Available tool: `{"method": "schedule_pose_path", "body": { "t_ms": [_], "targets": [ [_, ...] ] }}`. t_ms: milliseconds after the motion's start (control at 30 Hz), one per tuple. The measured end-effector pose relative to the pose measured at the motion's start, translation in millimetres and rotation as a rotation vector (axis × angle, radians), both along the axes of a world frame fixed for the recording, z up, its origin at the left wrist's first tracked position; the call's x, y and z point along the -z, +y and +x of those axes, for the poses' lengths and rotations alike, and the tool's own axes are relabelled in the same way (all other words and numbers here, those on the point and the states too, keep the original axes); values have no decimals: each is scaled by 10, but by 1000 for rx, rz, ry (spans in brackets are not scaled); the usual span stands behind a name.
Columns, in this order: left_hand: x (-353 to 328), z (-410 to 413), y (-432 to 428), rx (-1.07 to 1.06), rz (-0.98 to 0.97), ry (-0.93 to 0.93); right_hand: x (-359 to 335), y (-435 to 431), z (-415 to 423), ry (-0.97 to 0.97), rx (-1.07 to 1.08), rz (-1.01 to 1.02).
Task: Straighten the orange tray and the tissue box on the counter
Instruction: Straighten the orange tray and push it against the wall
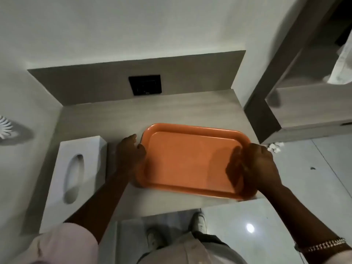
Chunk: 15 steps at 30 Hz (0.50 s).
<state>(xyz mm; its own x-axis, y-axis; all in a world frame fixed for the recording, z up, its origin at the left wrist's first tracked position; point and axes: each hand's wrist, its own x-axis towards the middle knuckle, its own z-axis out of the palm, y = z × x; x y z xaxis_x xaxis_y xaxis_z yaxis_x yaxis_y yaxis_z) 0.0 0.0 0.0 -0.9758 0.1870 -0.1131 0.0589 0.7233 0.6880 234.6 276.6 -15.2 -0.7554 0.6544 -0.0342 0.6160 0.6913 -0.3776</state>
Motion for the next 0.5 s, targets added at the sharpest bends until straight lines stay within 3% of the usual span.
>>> {"method": "schedule_pose_path", "body": {
  "t_ms": [267, 500],
  "targets": [
    [41, -5, -13, -71, 153, -105, 137, -17, 17, 125, 161, -60],
    [98, -57, -110, -124, 194, -44, 53, 138, -256, 166, 111, -58]
  ]
}}
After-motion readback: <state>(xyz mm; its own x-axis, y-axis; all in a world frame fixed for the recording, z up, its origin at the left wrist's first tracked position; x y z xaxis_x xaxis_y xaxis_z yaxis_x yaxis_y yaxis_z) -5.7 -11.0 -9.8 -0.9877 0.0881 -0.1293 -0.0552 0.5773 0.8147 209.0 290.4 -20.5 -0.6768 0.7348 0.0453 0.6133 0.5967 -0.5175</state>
